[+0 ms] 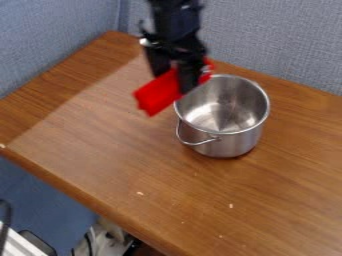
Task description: Put the red object in the metal pot
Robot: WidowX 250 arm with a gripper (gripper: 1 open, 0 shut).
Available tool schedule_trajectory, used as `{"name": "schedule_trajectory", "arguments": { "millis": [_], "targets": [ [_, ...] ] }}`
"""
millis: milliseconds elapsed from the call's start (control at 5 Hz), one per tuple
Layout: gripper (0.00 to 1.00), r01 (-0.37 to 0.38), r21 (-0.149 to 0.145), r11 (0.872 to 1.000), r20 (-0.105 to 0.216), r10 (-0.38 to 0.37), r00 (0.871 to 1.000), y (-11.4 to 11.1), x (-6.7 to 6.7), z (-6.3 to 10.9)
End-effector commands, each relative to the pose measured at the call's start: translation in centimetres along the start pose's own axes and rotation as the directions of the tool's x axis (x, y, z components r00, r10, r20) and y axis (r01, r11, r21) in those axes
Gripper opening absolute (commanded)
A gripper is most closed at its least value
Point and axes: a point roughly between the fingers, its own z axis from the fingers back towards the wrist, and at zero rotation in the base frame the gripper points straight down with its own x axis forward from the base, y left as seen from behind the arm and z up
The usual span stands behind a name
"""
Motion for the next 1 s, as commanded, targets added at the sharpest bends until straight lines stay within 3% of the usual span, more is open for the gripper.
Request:
{"name": "schedule_trajectory", "arguments": {
  "millis": [0,600,800],
  "targets": [
    [0.0,-0.016,0.013,1.0,0.046,0.015,0.999,-2.2,3.2,1.1],
    [0.0,0.104,0.012,0.995,0.04,-0.104,0.994,0.2,2.8,-0.7],
    [0.0,0.129,0.006,0.992,0.041,-0.129,0.991,-0.8,2.2,-2.2]
  ]
}}
